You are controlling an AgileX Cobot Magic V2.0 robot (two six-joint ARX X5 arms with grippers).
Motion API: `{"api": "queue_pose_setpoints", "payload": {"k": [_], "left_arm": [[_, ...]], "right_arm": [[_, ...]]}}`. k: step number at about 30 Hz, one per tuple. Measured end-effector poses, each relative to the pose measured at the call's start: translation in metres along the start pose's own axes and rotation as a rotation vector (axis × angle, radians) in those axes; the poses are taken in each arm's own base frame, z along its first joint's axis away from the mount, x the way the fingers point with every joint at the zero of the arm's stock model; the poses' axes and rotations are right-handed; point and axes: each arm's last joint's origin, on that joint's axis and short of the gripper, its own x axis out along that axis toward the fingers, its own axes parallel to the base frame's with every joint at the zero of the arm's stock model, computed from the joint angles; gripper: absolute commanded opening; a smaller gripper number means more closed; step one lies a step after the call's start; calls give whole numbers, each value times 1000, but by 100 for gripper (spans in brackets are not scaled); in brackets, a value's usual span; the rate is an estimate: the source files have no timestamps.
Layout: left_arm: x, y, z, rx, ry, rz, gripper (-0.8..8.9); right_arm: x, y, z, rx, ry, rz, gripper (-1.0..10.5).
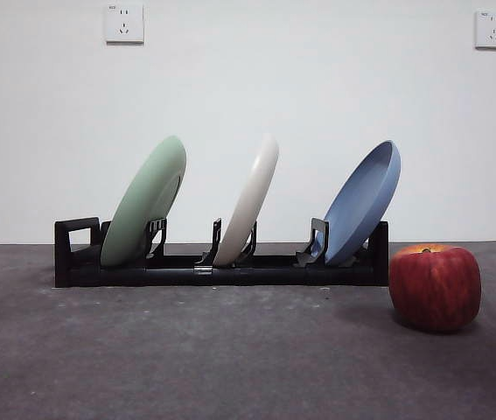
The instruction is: Take the green plate from the plate rack,put the plate on the table,take the apple from the table,put the apple in the plate
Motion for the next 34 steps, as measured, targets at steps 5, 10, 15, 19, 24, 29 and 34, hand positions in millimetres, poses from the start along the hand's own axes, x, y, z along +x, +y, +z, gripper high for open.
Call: {"api": "queue_pose_setpoints", "payload": {"k": [5, 10, 15, 19, 24, 29, 34], "left_arm": [[0, 0, 3, -175, -30, -5, -5], [-2, -2, 12, -328, -70, -34, -6], [-16, -9, 53, -338, -166, -83, -6], [-27, -14, 89, -321, -224, -104, -6], [-31, -18, 133, -311, -224, -142, -6], [-22, -19, 171, -299, -112, -239, -6], [-8, -19, 205, -303, 45, -284, -6]], "right_arm": [[0, 0, 0, 166, -2, 4, 0], [-4, 2, 11, 221, -25, 17, -4], [-19, 11, 54, 208, -126, 50, -9], [-26, 20, 90, 177, -124, 93, -8], [-23, 34, 139, 152, -66, 210, -8], [-14, 50, 190, 147, 34, 383, -9], [2, 61, 227, 159, 244, 445, -9]]}}
